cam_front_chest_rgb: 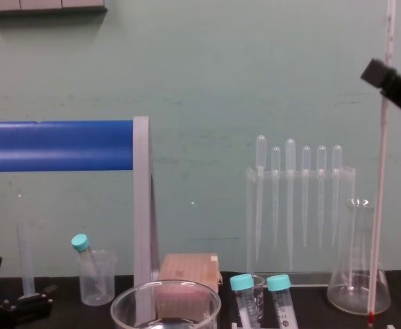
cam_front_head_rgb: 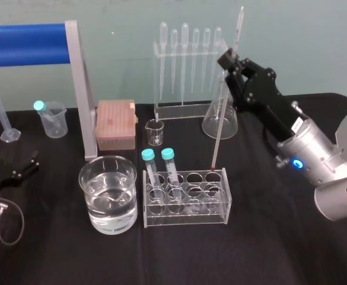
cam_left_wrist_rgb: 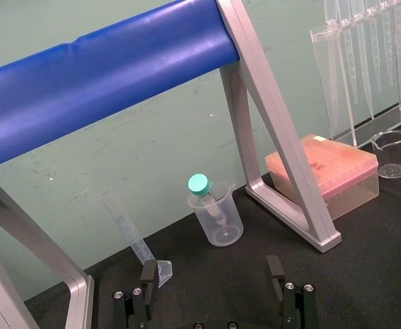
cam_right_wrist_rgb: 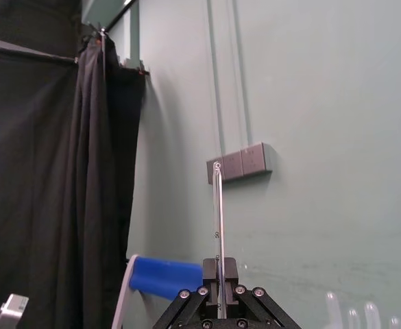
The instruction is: Hold the thermometer with one hand and immerse one end into the beaker, then reinsert it into the test tube rack.
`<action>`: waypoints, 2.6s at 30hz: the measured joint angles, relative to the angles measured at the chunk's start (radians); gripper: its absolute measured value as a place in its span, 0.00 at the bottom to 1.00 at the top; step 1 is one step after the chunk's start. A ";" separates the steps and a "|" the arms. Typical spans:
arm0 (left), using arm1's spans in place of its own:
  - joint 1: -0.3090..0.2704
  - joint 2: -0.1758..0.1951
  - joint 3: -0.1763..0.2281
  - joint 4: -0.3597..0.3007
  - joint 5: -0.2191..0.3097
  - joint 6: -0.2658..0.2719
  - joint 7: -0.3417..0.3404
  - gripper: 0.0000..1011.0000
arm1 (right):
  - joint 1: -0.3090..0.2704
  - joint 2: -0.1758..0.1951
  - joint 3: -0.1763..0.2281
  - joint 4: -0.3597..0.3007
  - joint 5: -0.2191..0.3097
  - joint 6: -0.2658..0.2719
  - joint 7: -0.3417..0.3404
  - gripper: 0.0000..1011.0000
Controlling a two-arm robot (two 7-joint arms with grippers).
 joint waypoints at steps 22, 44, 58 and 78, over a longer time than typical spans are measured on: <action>0.000 0.000 0.000 0.000 0.000 0.000 0.000 1.00 | 0.015 -0.020 -0.020 0.081 -0.027 0.014 0.005 0.06; 0.000 0.000 0.000 0.000 0.000 0.000 0.000 1.00 | 0.014 -0.027 -0.033 0.147 -0.047 0.038 -0.002 0.06; 0.000 0.000 0.000 0.000 0.000 0.000 0.000 1.00 | 0.011 -0.027 -0.033 0.148 -0.052 0.060 -0.020 0.06; 0.000 0.000 0.000 0.000 0.000 0.000 0.000 1.00 | 0.012 -0.027 -0.033 0.147 -0.051 0.057 -0.018 0.16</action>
